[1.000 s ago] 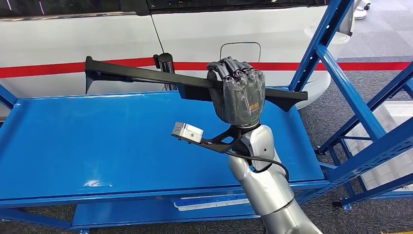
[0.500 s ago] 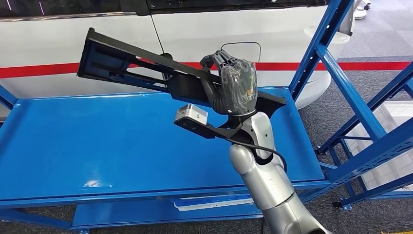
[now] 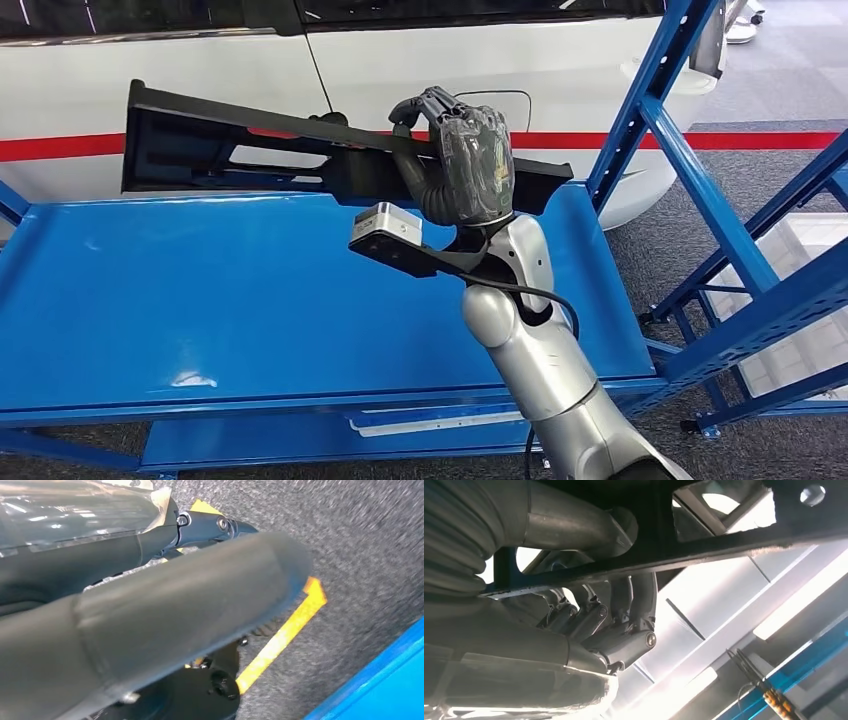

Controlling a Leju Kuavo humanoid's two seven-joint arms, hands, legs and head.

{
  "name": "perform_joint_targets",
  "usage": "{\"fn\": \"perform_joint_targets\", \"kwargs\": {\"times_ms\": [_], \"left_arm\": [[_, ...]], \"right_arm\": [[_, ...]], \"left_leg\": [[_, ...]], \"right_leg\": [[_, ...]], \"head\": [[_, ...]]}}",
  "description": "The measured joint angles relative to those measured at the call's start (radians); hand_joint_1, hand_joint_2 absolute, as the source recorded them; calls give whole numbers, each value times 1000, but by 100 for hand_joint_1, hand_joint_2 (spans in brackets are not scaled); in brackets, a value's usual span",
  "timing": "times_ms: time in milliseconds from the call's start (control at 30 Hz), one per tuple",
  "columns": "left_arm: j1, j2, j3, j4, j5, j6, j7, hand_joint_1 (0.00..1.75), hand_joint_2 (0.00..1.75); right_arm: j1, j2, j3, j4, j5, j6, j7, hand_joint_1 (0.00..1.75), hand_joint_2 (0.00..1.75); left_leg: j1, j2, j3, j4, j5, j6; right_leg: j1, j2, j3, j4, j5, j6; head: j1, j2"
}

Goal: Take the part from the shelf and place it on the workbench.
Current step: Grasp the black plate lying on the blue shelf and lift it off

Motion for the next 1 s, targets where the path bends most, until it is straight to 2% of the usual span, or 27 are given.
{"fn": "perform_joint_targets", "kwargs": {"times_ms": [33, 100, 133, 167, 200, 267, 300, 333, 367, 433, 467, 500, 567, 633, 667, 700, 733, 767, 800, 833, 867, 900, 933, 967, 1000], "left_arm": [[0, 0, 1, 0, 1, 2, 0, 0, 0], [0, -2, 4, 0, 2, 4, 4, 0, 0], [0, -3, 6, 0, 2, 4, 6, 0, 0], [0, -3, 8, 0, 2, 5, 9, 0, 0], [0, -4, 10, 0, 2, 5, 10, 0, 0], [0, -4, 15, 0, 3, 6, 12, 0, 0], [0, -4, 17, 0, 4, 8, 14, 0, 0], [0, -4, 18, 0, 5, 10, 16, 0, 0], [0, -4, 19, 0, 6, 11, 18, 0, 0], [-1, -4, 20, 0, 7, 13, 19, 0, 0], [-2, -3, 21, -1, 7, 13, 20, 0, 0], [-3, -3, 22, -1, 8, 13, 20, 0, 0], [-4, -4, 24, -1, 8, 13, 21, 0, 0], [-5, -6, 26, -1, 8, 14, 21, 0, 0], [-6, -8, 26, 0, 8, 14, 21, 0, 0], [-7, -9, 26, 0, 8, 14, 21, 0, 0], [-8, -9, 26, 0, 8, 14, 21, 0, 0], [-8, -9, 26, 0, 8, 14, 21, 0, 0], [-8, -10, 26, 0, 8, 14, 21, 0, 0], [-8, -11, 26, 0, 8, 14, 21, 0, 0], [-8, -11, 26, 0, 8, 14, 21, 0, 0], [-8, -12, 26, 0, 8, 14, 21, 0, 0], [-8, -13, 26, 0, 8, 14, 21, 0, 0], [-8, -13, 26, -1, 8, 14, 21, 0, 0], [-8, -14, 26, -1, 8, 14, 21, 0, 0]], "right_arm": [[0, 3, 1, 0, -23, -4, -7, 175, 175], [-2, 7, 1, 0, -61, -10, -19, 175, 175], [-3, 9, 1, -1, -72, -13, -23, 175, 175], [-3, 11, 1, -1, -82, -15, -27, 175, 175], [-4, 13, 1, -1, -88, -16, -30, 175, 175], [-3, 14, 0, -1, -102, -18, -36, 175, 175], [-2, 14, 0, -1, -108, -18, -38, 175, 175], [-2, 14, 0, -1, -114, -19, -39, 175, 175], [-2, 13, 0, -1, -117, -19, -40, 175, 175], [-2, 13, 0, -4, -120, -19, -41, 175, 175], [-2, 13, 0, -6, -121, -19, -42, 175, 175], [-3, 13, 0, -8, -122, -20, -42, 175, 175], [-4, 14, 0, -9, -122, -20, -44, 175, 175], [-5, 14, 0, -11, -123, -20, -45, 175, 175], [-6, 13, 0, -12, -123, -20, -45, 175, 175], [-7, 12, 0, -12, -123, -20, -46, 175, 175], [-7, 10, 0, -12, -123, -20, -46, 175, 175], [-6, 8, 0, -12, -124, -20, -46, 175, 175], [-4, 5, 0, -12, -124, -20, -47, 175, 175], [-2, 3, 0, -12, -124, -20, -47, 175, 175], [-1, 2, 0, -12, -124, -20, -47, 175, 175], [-1, 1, 0, -12, -124, -20, -47, 175, 175], [-2, 1, 0, -12, -124, -21, -47, 175, 175], [-3, 1, 0, -12, -124, -21, -47, 175, 175], [-3, 1, 0, -13, -124, -21, -47, 175, 175]], "left_leg": [[-1, -2, -5, 7, -1, -6], [5, -2, -15, 19, -4, -15], [9, 0, -22, 32, -20, -18], [11, 1, -36, 65, -50, -20], [11, 3, -55, 118, -94, -21], [8, 3, -96, 254, -178, -19], [7, 3, -104, 298, -199, -15], [4, 3, -94, 308, -200, -10], [-1, 3, -62, 275, -184, -1], [-13, 3, 35, 139, -150, 25], [-20, 4, 73, 82, -137, 34], [-27, 5, 93, 48, -131, 41], [-38, 7, 94, 33, -118, 45], [-37, 10, 91, 8, -93, 51], [-34, 13, 87, -6, -75, 54], [-31, 16, 79, -18, -59, 55], [-30, 18, 69, -23, -46, 55], [-29, 19, 56, -24, -35, 55], [-29, 20, 43, -23, -26, 53], [-29, 20, 30, -23, -16, 51], [-29, 20, 18, -21, -7, 48], [-28, 20, 5, -18, 1, 44], [-27, 20, -6, -12, 7, 39], [-28, 20, -17, -5, 12, 34], [-30, 19, -24, 1, 17, 28]], "right_leg": [[3, 4, -6, 12, -1, -7], [-1, 7, -21, 16, -2, -27], [1, 7, -27, 18, 3, -38], [3, 7, -34, 17, 9, -50], [5, 7, -41, 17, 14, -59], [17, 5, -56, 18, 25, -73], [23, 5, -63, 18, 31, -77], [29, 5, -70, 18, 36, -79], [34, 5, -76, 18, 42, -81], [41, 6, -85, 18, 53, -80], [42, 6, -86, 16, 58, -76], [41, 5, -87, 15, 63, -71], [36, 1, -87, 9, 76, -56], [39, 0, -93, 3, 82, -45], [42, 0, -106, 19, 64, -47], [43, 0, -123, 57, 32, -51], [41, 0, -146, 119, -13, -57], [38, 0, -164, 188, -51, -58], [36, 0, -173, 242, -73, -53], [32, 0, -168, 271, -78, -43], [28, 0, -144, 260, -66, -31], [24, -1, -101, 213, -47, -19], [20, -2, -49, 143, -36, -12], [19, -2, 5, 69, -34, -11], [20, -2, 39, 16, -38, -14]], "head": [[0, 0], [-3, 0], [-4, 0], [-5, 0], [-7, 0], [-9, 0], [-9, 0], [-9, 0], [-9, 0], [-8, 0], [-7, 0], [-7, 0], [-7, 0], [-8, 0], [-7, 0], [-6, 0], [-5, 0], [-4, 0], [-3, 0], [-2, 0], [-1, 0], [0, 0], [0, 0], [0, 0], [0, 0]]}}
